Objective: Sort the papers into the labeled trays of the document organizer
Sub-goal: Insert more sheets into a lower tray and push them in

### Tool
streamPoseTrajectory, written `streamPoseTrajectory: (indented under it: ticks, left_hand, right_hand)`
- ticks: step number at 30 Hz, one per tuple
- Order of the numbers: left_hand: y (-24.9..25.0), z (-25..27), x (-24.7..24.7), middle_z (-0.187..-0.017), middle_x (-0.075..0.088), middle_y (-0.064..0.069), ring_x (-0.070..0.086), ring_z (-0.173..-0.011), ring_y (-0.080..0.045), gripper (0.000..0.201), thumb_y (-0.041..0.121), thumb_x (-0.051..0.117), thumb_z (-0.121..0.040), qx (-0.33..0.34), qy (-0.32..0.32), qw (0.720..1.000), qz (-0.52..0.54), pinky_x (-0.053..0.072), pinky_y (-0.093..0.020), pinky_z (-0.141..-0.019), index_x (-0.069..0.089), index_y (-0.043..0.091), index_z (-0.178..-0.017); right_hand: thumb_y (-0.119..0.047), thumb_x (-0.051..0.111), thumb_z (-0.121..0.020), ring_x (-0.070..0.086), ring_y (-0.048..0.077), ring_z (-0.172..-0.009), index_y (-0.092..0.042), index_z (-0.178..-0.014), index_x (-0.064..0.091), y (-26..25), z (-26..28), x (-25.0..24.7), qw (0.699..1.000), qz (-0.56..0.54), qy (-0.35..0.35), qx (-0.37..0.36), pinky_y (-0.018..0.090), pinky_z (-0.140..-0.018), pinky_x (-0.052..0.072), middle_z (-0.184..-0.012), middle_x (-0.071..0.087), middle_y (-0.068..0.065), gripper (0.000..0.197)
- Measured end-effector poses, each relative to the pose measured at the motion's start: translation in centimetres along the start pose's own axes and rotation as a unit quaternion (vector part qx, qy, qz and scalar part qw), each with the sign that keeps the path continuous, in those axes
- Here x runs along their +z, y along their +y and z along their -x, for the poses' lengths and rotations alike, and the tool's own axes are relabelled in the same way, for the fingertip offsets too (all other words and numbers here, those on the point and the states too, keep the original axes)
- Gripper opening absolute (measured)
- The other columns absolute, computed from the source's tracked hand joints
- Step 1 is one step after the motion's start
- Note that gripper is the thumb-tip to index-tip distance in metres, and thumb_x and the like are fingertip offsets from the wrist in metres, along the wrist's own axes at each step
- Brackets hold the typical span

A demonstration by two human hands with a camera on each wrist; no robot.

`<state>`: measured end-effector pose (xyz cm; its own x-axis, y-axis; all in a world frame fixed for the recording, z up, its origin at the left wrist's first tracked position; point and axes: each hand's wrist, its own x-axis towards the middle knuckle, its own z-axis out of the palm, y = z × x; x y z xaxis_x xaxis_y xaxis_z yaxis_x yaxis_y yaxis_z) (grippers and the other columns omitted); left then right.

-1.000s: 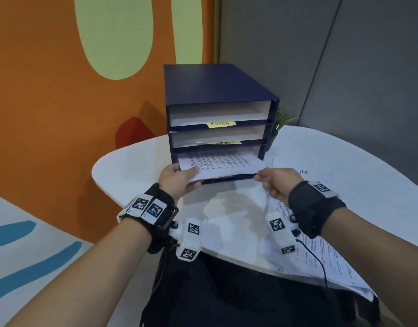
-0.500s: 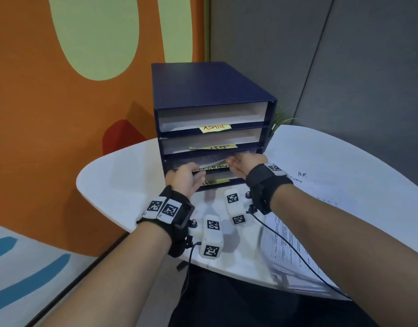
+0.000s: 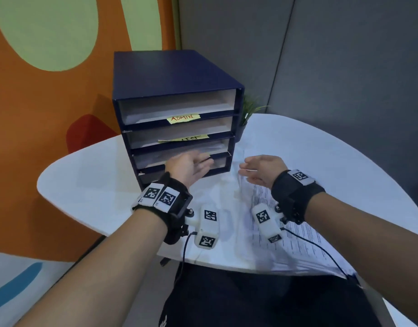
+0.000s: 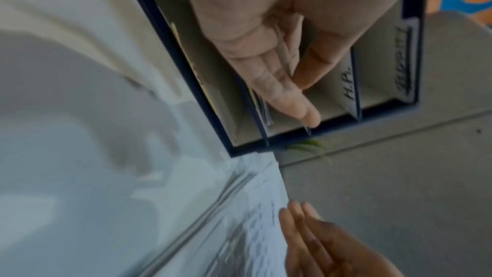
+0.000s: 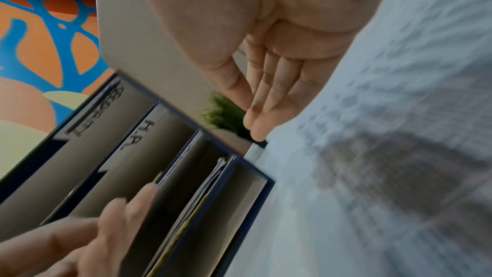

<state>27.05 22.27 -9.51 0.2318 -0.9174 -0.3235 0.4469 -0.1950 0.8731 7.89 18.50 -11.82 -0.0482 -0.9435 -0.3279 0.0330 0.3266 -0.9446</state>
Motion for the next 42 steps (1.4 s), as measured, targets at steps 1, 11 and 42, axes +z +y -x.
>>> streamPoseTrajectory:
  ticks: [1,11,42]
  left_hand:
    - [-0.4,0.6,0.9,-0.102,0.072,-0.016,0.073,-0.087,-0.024,0.015,0.003,0.051,-0.097,-0.003,-0.015,0.999,-0.034,0.061,-0.026,-0.072,0.062,-0.001,-0.107]
    - [-6.0,3.7,5.6,-0.094,0.056,-0.009,0.054,-0.075,-0.021,0.028,0.014,0.065,-0.087,-0.112,-0.132,0.924,-0.342,0.049,-0.033,-0.067,0.061,0.002,-0.112]
    - [-7.0,2.9,3.8,-0.102,0.066,-0.011,0.063,-0.072,-0.02,0.015,0.014,0.06,-0.091,-0.15,-0.125,0.91,-0.365,0.057,-0.034,-0.073,0.062,0.006,-0.102]
  right_hand:
    - [0.0,0.048,-0.093,0.07,0.029,-0.08,-0.002,-0.093,0.061,0.0,0.4,-1.7,1.0,0.007,0.017,-0.001,0.031,-0.069,0.053,-0.093,0.068,0.016,0.014]
    - [-0.016,0.076,-0.075,0.062,0.026,-0.097,-0.014,-0.12,0.061,2.5,2.6,-15.6,0.92,0.344,0.186,0.033,0.03,-0.084,0.049,-0.119,0.064,0.011,0.047]
    - [-0.021,0.066,-0.079,0.061,0.027,-0.069,-0.01,-0.091,0.061,5.1,4.3,-19.5,0.889,0.358,0.279,0.053,0.03,-0.062,0.049,-0.084,0.067,0.011,0.017]
